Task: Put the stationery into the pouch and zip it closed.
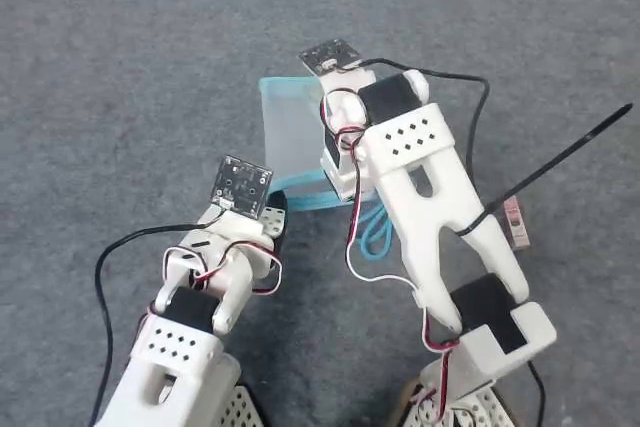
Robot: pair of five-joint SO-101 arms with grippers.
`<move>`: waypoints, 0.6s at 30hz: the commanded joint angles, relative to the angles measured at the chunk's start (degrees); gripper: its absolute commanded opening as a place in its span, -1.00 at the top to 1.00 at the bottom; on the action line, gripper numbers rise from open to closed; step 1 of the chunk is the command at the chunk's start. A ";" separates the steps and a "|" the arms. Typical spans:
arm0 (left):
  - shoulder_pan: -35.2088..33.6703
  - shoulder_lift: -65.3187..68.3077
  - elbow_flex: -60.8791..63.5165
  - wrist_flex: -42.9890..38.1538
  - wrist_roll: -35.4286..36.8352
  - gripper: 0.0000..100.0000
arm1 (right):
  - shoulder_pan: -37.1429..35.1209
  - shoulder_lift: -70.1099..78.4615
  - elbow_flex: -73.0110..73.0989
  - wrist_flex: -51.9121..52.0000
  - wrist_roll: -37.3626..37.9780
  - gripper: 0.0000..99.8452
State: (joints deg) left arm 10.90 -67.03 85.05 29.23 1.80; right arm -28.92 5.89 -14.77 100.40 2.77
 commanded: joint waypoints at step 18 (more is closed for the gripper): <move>-0.35 0.09 -0.31 -1.32 0.09 0.98 | 4.00 -6.55 -3.16 2.33 8.62 0.63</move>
State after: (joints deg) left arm 10.55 -67.03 85.76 29.23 1.45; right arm -29.01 5.71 -15.74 100.40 7.25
